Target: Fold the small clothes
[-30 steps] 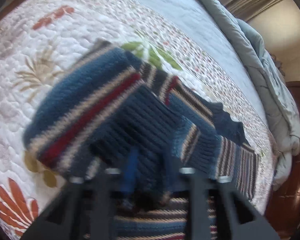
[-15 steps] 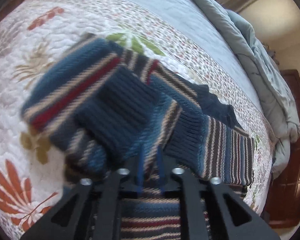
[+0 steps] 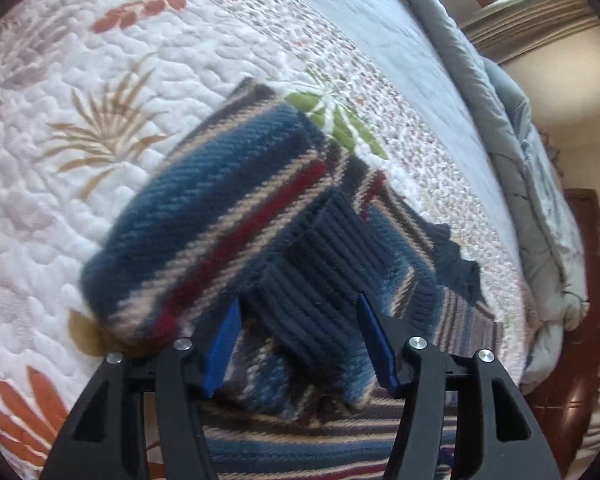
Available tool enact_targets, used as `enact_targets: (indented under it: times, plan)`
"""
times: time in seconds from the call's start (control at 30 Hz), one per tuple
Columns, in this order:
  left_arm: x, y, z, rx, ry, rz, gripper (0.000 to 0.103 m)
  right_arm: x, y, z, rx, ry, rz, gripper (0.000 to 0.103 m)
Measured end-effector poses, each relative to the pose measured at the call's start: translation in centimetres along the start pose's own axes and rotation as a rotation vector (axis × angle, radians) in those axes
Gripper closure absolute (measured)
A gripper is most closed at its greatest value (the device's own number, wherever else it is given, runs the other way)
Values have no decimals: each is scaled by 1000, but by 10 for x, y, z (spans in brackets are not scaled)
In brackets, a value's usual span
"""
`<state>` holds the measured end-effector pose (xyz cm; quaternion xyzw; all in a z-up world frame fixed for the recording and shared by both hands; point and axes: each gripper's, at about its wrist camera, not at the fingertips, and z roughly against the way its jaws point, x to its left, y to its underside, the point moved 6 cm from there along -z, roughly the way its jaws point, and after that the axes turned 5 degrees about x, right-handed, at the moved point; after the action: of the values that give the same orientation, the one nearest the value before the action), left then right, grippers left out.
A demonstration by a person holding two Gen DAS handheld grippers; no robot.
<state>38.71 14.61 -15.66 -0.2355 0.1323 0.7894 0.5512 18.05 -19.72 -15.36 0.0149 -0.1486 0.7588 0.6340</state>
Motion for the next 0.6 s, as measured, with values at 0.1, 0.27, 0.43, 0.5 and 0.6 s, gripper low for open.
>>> enact_targets:
  times: [0.1,0.27,0.43,0.5,0.6]
  plan:
    - [-8,4,-4,6,14,-21,54,1,-2,-2,0,-2,-3,17]
    - [-4,5,-11,1,-20,18,94,1,-2,-3,-5,-1,0,17]
    - [-50,32,-9,-10,8,-112,95,-1,1,0,-11,-17,-9,17]
    - [-80,55,-15,34,54,-197,95,-1,2,1,-13,-21,-14,17]
    - [-133,102,-33,151,109,-383,91,-1,3,2,-14,-23,-17,17]
